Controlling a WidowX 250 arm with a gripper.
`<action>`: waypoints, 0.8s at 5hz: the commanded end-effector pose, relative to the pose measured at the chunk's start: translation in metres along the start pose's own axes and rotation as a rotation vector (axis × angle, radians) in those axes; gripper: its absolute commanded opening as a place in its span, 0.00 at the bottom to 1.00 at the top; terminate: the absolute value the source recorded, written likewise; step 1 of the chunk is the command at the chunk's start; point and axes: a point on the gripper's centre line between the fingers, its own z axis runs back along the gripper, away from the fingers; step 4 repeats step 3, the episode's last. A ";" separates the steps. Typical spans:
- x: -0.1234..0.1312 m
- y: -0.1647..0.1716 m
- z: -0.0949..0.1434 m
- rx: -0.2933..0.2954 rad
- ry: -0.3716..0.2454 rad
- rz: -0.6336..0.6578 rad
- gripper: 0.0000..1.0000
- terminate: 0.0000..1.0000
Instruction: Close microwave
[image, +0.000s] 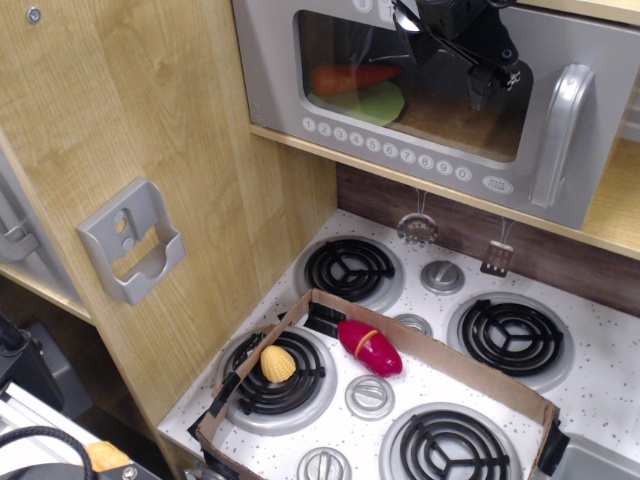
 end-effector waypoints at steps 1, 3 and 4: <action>0.032 0.003 0.026 0.018 -0.066 -0.008 1.00 0.00; 0.032 0.003 0.026 0.018 -0.066 -0.008 1.00 1.00; 0.032 0.003 0.026 0.018 -0.066 -0.008 1.00 1.00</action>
